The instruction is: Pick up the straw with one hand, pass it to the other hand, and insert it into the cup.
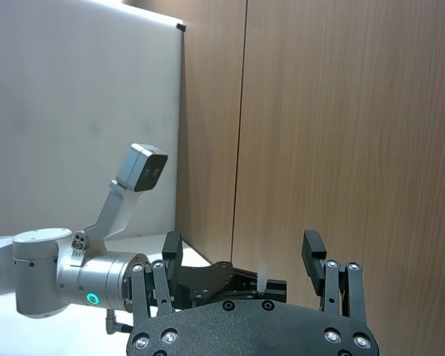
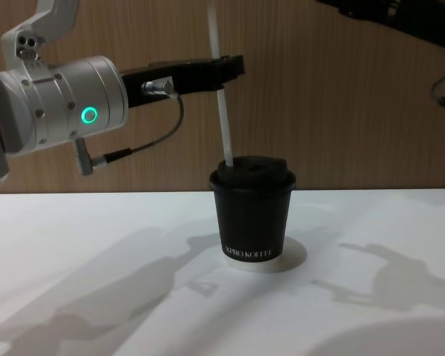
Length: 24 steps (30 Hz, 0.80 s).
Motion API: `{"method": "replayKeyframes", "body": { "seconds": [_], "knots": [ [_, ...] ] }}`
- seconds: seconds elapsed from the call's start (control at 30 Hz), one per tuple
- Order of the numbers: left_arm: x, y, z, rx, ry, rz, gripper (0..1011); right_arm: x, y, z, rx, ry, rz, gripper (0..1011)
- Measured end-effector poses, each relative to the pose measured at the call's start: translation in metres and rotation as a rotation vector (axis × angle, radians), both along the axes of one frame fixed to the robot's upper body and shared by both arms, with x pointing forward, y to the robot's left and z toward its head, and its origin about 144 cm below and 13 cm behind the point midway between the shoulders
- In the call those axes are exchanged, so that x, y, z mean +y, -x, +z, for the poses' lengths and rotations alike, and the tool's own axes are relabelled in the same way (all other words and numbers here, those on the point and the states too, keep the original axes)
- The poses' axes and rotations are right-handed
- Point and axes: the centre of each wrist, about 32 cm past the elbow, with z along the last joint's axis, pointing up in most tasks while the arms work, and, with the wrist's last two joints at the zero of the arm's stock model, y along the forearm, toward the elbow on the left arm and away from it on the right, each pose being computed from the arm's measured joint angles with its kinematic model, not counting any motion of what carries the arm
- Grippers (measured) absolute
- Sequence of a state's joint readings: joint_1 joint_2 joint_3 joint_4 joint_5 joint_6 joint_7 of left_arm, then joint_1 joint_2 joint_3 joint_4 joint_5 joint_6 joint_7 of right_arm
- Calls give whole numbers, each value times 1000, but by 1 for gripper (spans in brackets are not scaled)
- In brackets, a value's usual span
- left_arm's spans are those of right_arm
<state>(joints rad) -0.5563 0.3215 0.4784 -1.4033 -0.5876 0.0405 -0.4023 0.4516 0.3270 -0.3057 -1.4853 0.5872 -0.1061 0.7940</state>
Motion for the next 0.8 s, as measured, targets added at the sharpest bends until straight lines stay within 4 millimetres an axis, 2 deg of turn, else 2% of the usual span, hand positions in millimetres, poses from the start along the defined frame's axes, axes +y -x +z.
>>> {"method": "replayKeyframes", "body": {
  "seconds": [0.1, 0.13, 0.3, 0.4, 0.57, 0.6, 0.8],
  "knots": [
    [1, 0, 0, 5, -2, 1, 271, 0, 0, 0, 0, 0, 0, 1001],
    [1, 0, -1, 6, -3, 1, 271, 0, 0, 0, 0, 0, 0, 1001],
    [3, 2, -1, 11, -1, 3, 450, 0, 0, 1, -1, 1, 1, 1001],
    [4, 3, -2, 13, 0, 4, 511, 0, 0, 2, -3, 4, 3, 1001],
    [7, 8, -4, 22, 7, 4, 716, 0, 2, 9, -2, 25, 15, 1001],
    [7, 9, -4, 24, 8, 5, 716, 0, 2, 9, -2, 25, 15, 1001],
    [10, 14, -7, 31, 16, 7, 903, -1, 7, 20, 6, 68, 37, 1001]
  ]
}}
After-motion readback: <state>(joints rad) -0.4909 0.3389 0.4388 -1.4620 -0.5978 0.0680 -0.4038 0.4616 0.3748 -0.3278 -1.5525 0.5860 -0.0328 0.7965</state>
